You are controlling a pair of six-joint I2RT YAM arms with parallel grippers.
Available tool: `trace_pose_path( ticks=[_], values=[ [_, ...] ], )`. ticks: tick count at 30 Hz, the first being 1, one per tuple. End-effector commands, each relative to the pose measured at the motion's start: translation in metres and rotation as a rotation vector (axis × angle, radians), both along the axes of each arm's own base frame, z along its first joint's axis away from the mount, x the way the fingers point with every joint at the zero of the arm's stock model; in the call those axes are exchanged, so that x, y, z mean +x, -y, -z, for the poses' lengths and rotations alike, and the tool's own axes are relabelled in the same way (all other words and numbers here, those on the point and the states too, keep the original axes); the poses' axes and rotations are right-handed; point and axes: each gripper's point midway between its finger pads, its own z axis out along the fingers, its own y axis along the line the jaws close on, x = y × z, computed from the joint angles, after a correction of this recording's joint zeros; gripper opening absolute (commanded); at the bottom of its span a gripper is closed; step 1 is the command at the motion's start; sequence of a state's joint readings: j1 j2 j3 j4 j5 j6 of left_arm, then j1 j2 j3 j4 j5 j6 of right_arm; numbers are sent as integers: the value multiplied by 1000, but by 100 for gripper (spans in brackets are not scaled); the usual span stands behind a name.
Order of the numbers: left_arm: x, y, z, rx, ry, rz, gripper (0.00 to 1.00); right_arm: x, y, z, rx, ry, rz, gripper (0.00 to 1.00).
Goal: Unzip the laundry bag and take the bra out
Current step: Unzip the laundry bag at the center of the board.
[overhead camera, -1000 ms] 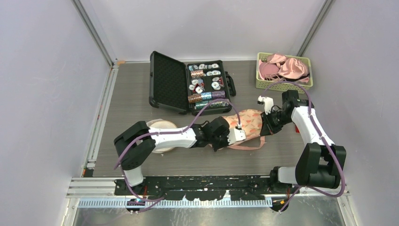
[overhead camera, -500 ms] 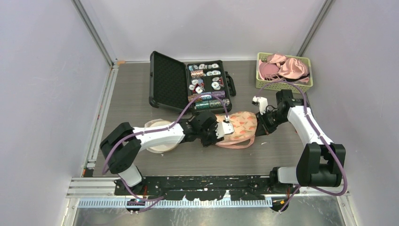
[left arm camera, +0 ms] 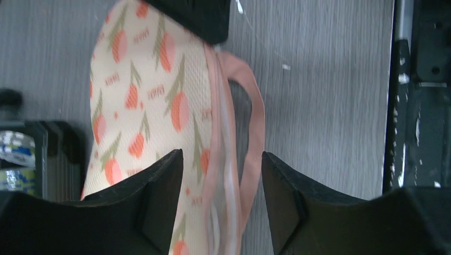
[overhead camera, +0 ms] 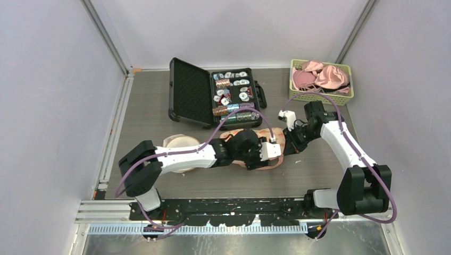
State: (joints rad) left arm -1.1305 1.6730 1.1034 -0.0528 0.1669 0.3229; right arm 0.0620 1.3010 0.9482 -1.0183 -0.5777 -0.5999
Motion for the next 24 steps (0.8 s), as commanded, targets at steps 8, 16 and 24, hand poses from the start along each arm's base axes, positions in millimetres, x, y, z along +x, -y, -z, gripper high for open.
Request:
trace_pose_path(
  ticks=[8,16,24],
  values=[
    [25,51,-11,-87,136,-6,47,1,-18,-23,71,50,-16,1],
    [14,35,6,-35,126,32,0,-4,-14,-20,47,40,-17,1],
    [-8,2,19,10,107,107,0,-5,10,-12,-3,31,-30,1]
  ],
)
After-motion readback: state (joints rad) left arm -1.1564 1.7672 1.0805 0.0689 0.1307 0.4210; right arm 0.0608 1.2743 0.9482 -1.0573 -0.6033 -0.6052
